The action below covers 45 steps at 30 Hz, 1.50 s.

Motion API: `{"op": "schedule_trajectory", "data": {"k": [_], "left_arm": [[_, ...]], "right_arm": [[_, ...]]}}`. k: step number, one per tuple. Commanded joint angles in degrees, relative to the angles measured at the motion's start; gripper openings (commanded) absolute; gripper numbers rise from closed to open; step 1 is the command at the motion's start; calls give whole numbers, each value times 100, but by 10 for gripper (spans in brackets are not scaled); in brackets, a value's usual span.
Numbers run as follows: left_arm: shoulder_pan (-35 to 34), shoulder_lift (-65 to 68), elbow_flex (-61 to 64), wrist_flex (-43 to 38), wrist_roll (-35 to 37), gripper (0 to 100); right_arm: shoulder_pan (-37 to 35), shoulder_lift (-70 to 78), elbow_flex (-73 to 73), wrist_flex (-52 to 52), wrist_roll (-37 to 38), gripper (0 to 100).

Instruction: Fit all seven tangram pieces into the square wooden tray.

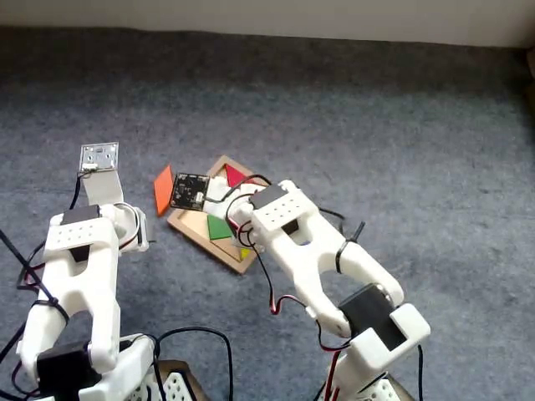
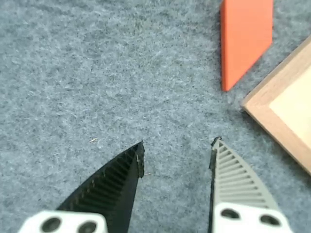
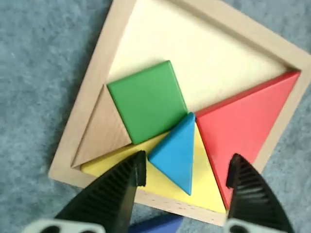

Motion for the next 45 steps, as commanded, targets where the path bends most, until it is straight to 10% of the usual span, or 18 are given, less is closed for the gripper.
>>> {"op": "schedule_trajectory", "data": {"k": [1,24,45], "left_arm": [[119,-189,-4,-70,18,231],[119,-189,-4,-62,18,231],[119,-189,-4,-62,18,231]], "right_arm": [[-66,-171,-435,145,44,293],[497,-716,-971,1719,-3200,45],[831,1209,-2378,1604,-3332,41]]}}
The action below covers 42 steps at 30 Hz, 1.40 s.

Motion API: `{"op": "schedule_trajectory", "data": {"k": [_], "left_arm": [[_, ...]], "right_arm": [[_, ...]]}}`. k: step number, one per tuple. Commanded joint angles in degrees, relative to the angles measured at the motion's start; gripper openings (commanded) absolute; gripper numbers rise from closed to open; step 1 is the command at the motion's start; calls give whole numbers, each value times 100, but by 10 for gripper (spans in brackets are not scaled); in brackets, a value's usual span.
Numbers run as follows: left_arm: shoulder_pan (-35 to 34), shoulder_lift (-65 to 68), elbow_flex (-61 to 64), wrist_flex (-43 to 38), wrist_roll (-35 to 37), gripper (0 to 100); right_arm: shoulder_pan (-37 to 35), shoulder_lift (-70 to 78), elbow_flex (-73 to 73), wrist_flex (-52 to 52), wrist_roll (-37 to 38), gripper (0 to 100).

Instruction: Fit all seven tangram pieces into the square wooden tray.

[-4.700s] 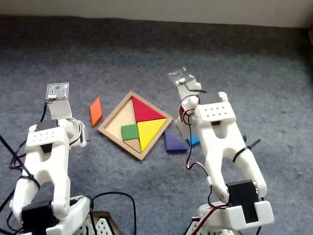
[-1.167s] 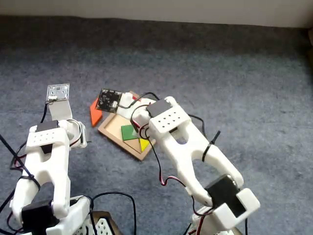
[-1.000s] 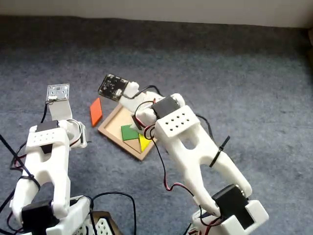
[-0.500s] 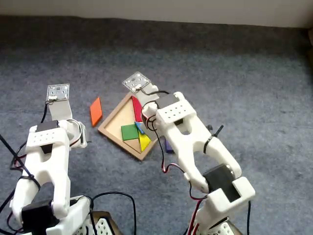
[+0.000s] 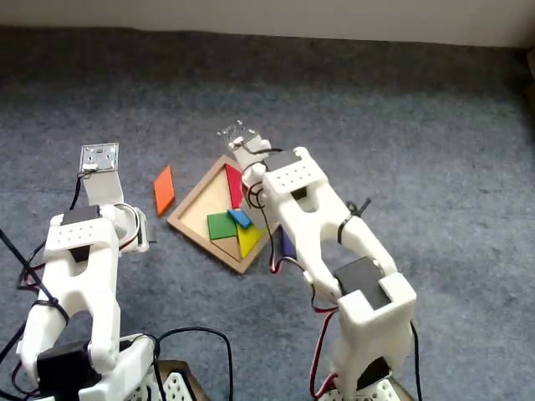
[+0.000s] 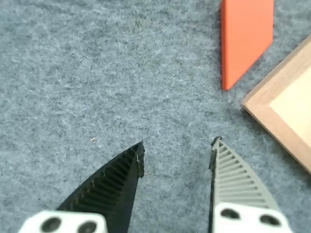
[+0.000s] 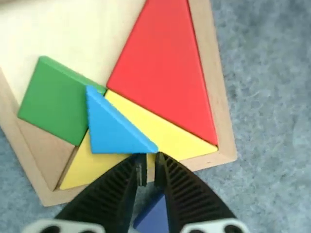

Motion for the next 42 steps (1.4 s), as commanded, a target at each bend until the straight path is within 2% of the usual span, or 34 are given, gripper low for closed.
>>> {"op": "schedule_trajectory", "data": {"k": [1,11,16,24,34,42], "left_arm": [[119,-189,-22,-62,18,231],[119,-189,-22,-62,18,231],[119,-189,-22,-62,18,231],[119,-189,-31,-70,18,231],[119,-189,-31,-70,18,231],[119,-189,-40,-70,18,231]], "right_arm": [[84,101,-620,-84,-35,41],[48,532,-1323,-40,-53,41],[48,101,-1402,585,-44,41],[48,-382,-1086,831,-53,41],[48,-321,-910,796,-53,40],[-198,-101,-778,295,-26,40]]}}
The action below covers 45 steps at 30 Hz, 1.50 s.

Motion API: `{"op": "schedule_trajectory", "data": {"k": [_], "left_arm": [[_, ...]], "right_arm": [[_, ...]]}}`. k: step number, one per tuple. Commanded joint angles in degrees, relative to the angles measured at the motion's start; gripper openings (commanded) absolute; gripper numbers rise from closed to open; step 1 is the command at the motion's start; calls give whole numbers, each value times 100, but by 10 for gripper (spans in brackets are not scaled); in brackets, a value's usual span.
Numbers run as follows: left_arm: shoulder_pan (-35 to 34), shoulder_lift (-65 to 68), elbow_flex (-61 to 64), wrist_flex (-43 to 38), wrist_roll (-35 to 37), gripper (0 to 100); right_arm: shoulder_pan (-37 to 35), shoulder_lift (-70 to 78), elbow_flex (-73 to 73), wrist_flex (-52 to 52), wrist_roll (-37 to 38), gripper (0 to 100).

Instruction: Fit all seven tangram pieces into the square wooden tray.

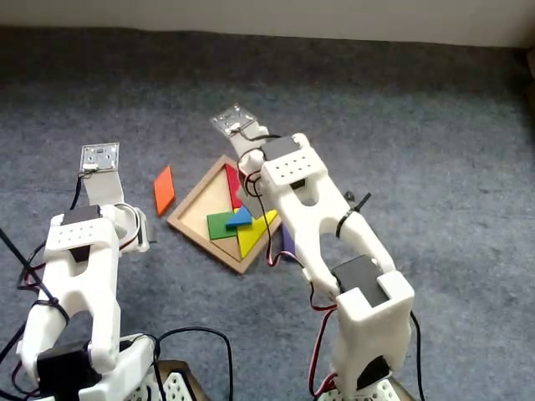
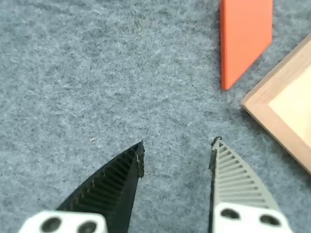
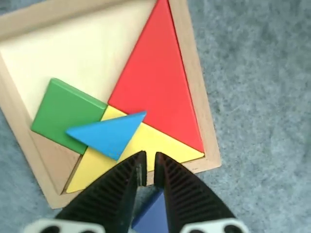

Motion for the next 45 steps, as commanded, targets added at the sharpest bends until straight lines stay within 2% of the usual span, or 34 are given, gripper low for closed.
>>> {"op": "schedule_trajectory", "data": {"k": [1,17,26,35,45], "left_arm": [[101,-189,-40,-70,18,231],[259,-189,-22,-70,9,231],[259,-189,-22,-70,9,231],[259,-189,-22,-70,9,231],[251,-189,-22,-70,9,231]], "right_arm": [[-233,-145,-57,-215,-26,40],[-470,-154,-40,-734,-18,40],[-400,-1103,295,48,-18,40],[-400,-1842,2211,-1323,-18,40],[-435,-1235,2369,-1930,-18,40]]}}
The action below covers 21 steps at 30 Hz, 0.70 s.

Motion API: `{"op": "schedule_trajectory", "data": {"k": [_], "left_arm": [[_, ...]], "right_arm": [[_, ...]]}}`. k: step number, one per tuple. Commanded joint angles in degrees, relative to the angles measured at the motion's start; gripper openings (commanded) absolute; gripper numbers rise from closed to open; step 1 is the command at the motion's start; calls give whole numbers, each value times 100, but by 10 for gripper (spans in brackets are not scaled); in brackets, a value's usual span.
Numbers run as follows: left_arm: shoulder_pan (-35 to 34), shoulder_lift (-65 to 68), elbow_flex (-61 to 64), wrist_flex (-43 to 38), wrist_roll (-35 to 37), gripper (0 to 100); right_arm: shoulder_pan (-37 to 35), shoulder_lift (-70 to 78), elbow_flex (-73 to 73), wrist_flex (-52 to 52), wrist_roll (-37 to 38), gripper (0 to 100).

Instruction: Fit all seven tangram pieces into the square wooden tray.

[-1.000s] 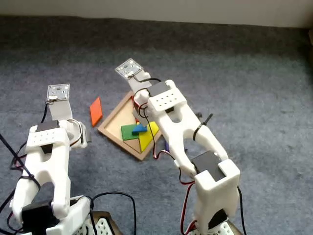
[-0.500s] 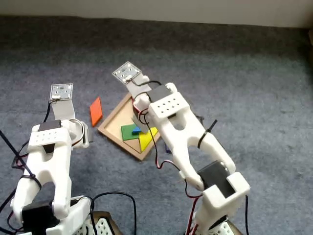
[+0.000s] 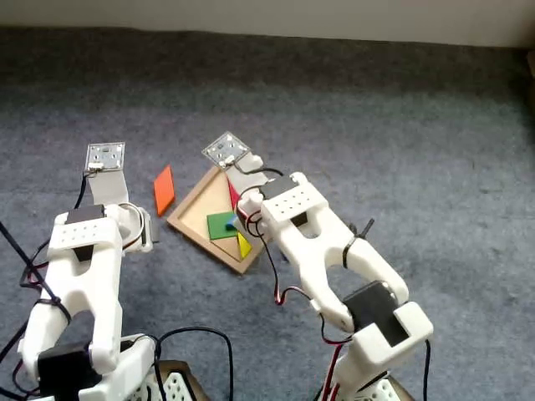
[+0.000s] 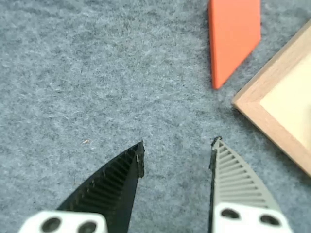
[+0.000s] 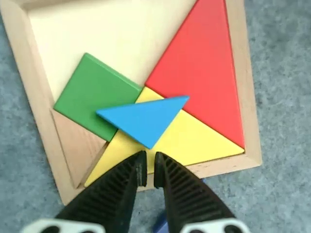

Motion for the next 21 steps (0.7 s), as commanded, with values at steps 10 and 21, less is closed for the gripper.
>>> {"op": "schedule_trajectory", "data": {"k": [10,21], "left_arm": [[119,-189,-22,-70,18,231],[127,-189,-22,-70,18,231]], "right_arm": [[-171,-40,-22,-620,-18,40],[-488,-31,-31,-875,-18,40]]}}
